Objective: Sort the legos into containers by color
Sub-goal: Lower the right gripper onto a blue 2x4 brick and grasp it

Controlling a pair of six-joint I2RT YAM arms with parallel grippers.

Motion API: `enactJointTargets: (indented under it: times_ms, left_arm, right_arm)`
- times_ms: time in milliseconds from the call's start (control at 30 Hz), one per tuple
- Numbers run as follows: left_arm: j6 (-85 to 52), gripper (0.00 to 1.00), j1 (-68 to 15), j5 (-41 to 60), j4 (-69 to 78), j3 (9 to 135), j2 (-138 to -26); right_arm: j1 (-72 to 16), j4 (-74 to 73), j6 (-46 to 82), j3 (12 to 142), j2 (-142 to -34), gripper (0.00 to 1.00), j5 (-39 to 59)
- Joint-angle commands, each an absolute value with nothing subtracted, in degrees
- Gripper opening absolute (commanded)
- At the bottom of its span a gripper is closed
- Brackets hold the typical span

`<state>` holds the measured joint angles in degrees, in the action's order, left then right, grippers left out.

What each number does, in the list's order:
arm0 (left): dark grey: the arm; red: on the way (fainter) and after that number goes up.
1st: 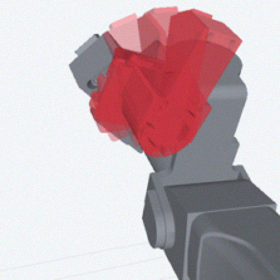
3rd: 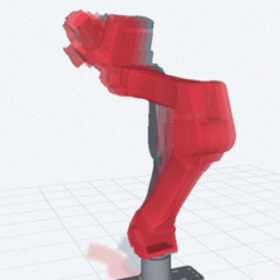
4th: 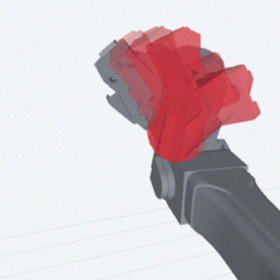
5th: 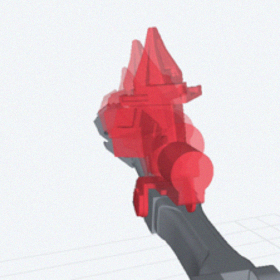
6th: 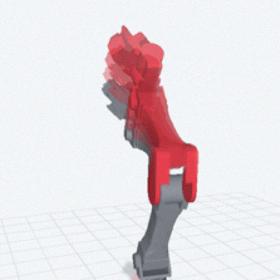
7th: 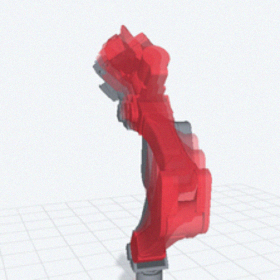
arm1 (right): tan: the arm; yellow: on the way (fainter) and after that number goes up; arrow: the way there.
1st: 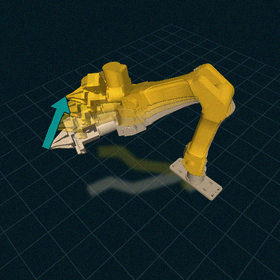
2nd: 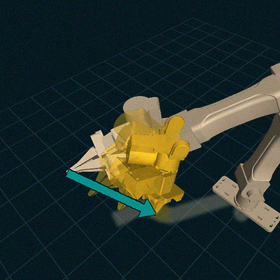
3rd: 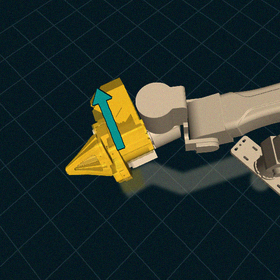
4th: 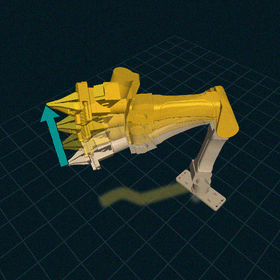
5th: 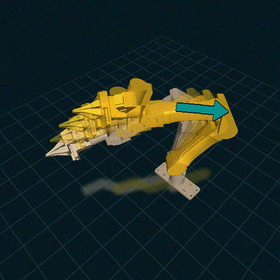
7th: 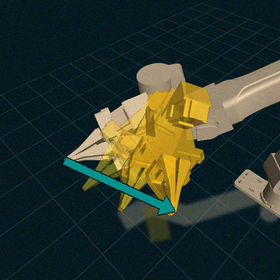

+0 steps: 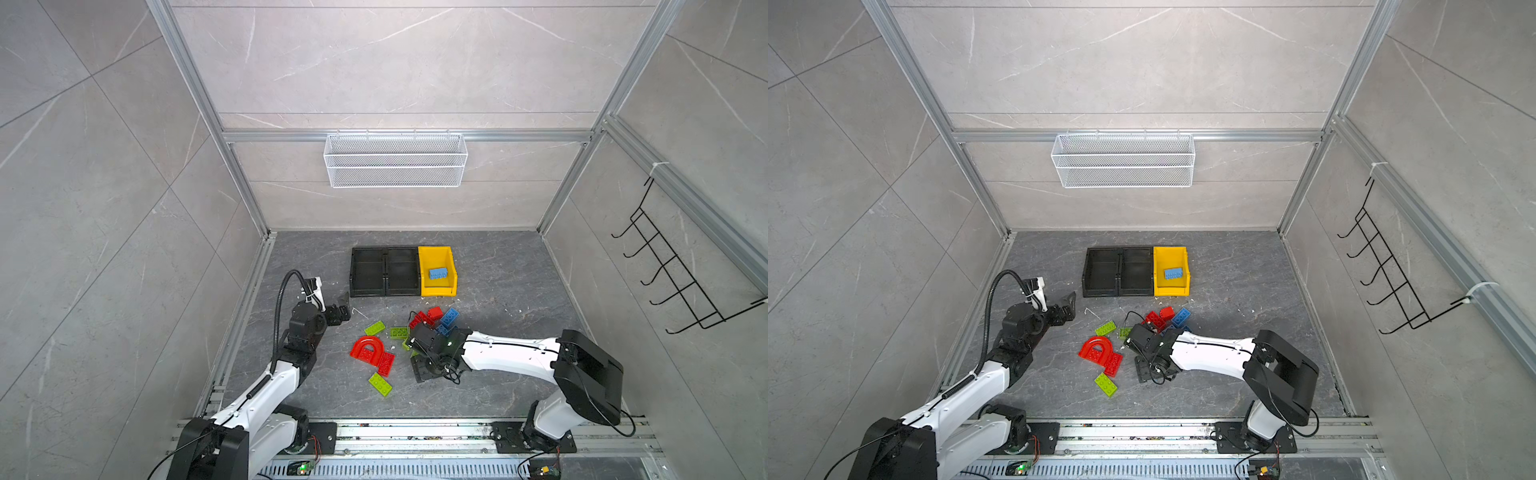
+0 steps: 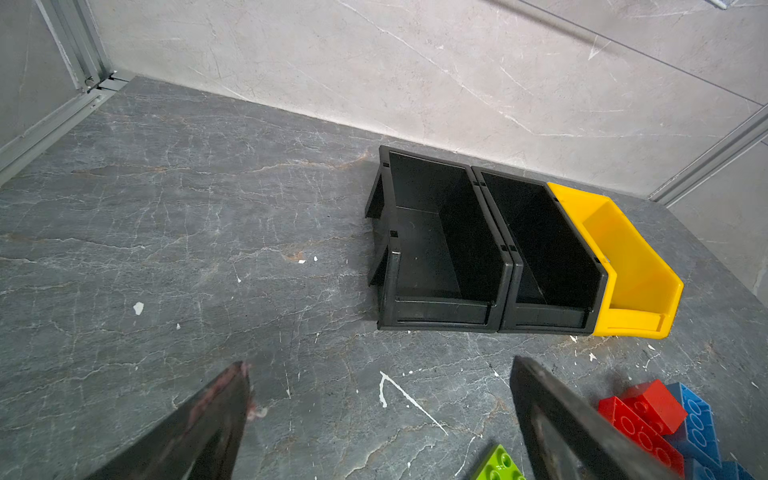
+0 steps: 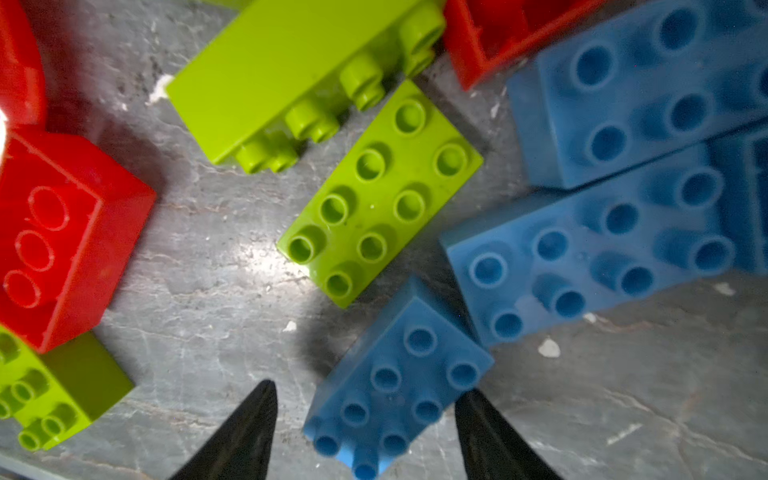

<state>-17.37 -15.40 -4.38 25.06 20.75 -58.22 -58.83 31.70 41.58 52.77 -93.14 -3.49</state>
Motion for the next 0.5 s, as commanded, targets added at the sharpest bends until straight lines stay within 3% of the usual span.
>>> enactJointTargets:
  times_ms: [0,467]
  left_arm:
    - [-16.4,1.0,-15.5,-4.8,26.2,20.9,-57.2]
    - [-16.3,1.0,-15.6,-4.8,26.1,20.9,-57.2]
  right_arm:
    - [-59.1,33.5,41.7,52.5,-93.7,0.69,-5.0]
    - [-59.1,32.1,42.9,48.2,-91.2,0.59,-6.9]
